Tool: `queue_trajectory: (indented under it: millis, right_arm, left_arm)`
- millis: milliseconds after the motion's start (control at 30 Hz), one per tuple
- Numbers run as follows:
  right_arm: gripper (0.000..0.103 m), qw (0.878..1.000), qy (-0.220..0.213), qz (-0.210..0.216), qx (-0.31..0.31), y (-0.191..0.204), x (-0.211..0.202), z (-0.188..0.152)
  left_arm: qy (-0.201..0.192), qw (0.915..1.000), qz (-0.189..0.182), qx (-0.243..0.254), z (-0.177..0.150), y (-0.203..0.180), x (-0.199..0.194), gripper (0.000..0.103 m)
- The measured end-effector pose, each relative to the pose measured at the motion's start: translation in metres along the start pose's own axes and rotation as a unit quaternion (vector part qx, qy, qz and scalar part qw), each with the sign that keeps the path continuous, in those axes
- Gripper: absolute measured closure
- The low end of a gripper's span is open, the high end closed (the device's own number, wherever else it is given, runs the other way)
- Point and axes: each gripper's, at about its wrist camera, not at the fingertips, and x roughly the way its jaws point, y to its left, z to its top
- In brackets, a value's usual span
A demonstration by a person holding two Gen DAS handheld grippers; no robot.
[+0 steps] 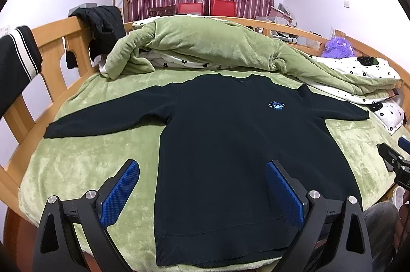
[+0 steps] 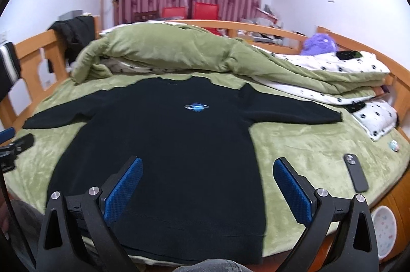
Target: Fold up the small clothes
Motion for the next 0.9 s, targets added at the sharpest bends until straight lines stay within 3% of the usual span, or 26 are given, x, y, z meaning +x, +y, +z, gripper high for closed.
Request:
queue_trajectory:
  millis: [133, 267, 367, 567, 700, 900]
  right_arm:
    - [0.003, 0.999, 0.011, -0.028, -0.015, -0.006, 0.008, 0.000]
    - [0.003, 1.000, -0.001, 0.004, -0.007, -0.008, 0.007, 0.006]
    - [0.003, 0.998, -0.014, 0.067, 0.013, -0.004, 0.011, 0.021]
    - [0.003, 0.998, -0.020, 0.063, -0.021, 0.026, 0.030, 0.058]
    - [0.003, 0.996, -0.011, 0.089, -0.024, 0.043, 0.052, 0.079]
    - [0.008, 0.991, 0.004, 0.128, -0.023, 0.059, 0.081, 0.109]
  left_arm:
    - [0.025, 0.9993, -0.028, -0.010, 0.002, 0.012, 0.016, 0.004]
    - [0.037, 0.9982, -0.036, -0.030, 0.012, 0.032, 0.029, 0.004]
    - [0.028, 0.9989, -0.018, -0.034, 0.025, 0.050, 0.034, 0.004]
    - [0.012, 0.9988, 0.034, -0.034, 0.046, 0.088, 0.053, 0.004]
    - [0.031, 0.9968, 0.052, -0.053, 0.045, 0.121, 0.083, 0.004]
    - [0.049, 0.9896, 0.043, -0.128, 0.032, 0.172, 0.125, 0.006]
